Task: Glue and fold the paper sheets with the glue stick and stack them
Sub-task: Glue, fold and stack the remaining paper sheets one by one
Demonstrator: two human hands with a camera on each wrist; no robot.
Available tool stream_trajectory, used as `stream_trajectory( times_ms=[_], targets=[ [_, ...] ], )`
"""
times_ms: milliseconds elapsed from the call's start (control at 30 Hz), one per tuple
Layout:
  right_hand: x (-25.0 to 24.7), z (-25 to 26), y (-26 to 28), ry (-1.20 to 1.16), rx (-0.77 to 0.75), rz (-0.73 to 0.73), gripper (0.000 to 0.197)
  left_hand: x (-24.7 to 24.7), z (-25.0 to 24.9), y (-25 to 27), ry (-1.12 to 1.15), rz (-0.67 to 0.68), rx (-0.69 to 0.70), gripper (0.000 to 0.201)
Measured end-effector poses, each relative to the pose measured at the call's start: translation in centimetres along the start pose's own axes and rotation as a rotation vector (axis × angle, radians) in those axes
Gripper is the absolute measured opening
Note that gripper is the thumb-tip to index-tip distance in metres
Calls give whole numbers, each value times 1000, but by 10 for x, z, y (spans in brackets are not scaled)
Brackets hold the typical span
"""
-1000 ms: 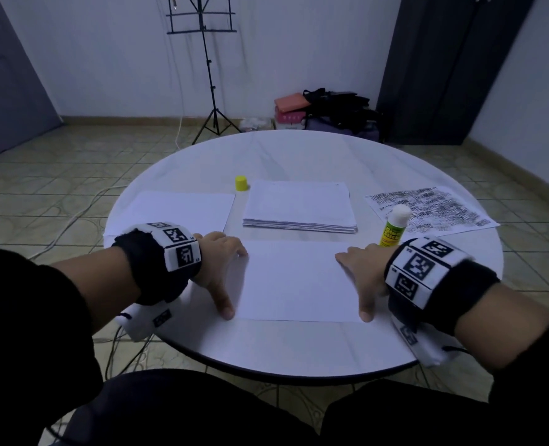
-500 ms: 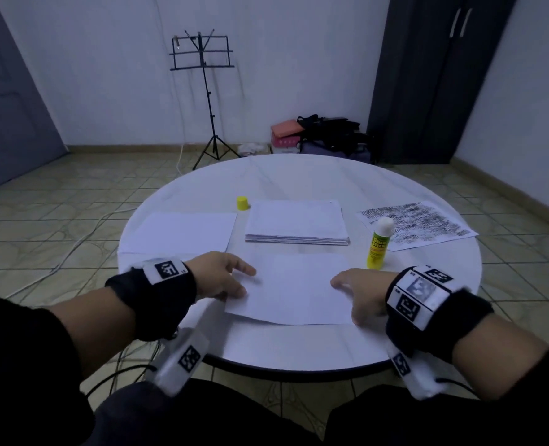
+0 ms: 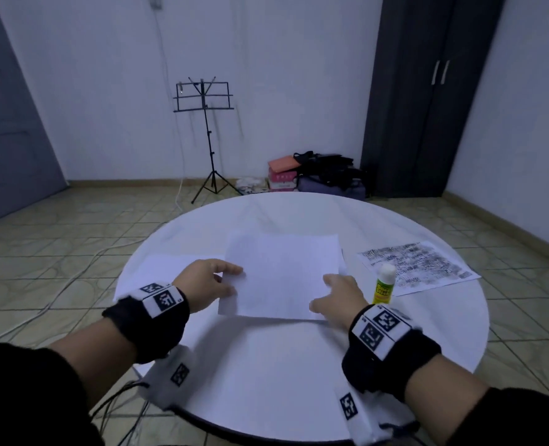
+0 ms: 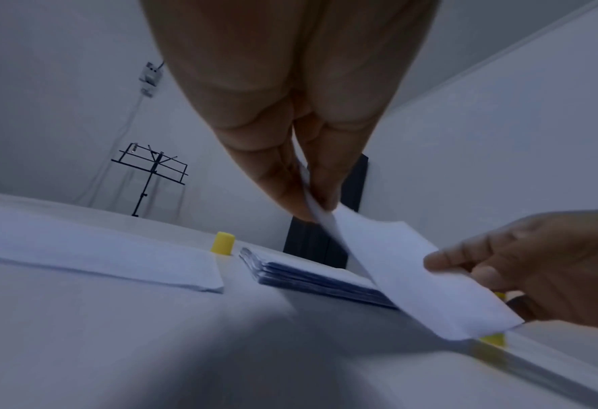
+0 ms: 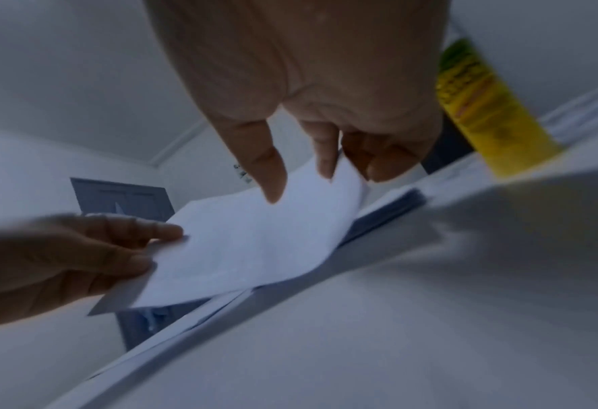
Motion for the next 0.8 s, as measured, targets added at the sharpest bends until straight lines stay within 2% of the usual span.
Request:
stream_trajectory(
  times_ms=[67,133,267,400,467,600,700,800],
  targets=[
    [-4,11,-10,165,26,-22,71,4,-7,-22,-69,43,-24,48],
    [-9,20,-22,340,54,51,79,13,-14,-46,-180,139,-57,69],
    [-18,28,-45,562,46,155,64,37,-21,-86,-449,253,-94,97],
    [-27,28,-55,751,-31,154,43,51,-17,-111,-687,295,-157,113],
    [-26,24,-59,839,-31,134,40,55,-10,-120,-742,308,-183,113],
    [-26,16,-68,830,-40,167,34,60,-1,-132,-781,257,-163,94],
    [-23,19,-69,856,-43,116,30,64,20,-154,-766,236,-157,77],
    [-11,22,-65,881,16,113,28,63,10,-136,-777,211,-168,97]
  ],
)
Point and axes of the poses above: each hand's wrist, its own y-axis away from the middle knuckle, its own x-axis out of the palm, z = x × y, the point moved 2 cm from there along -y, towards the middle knuckle, and after that the axes turned 12 degrees about y, right-handed, at the moved point
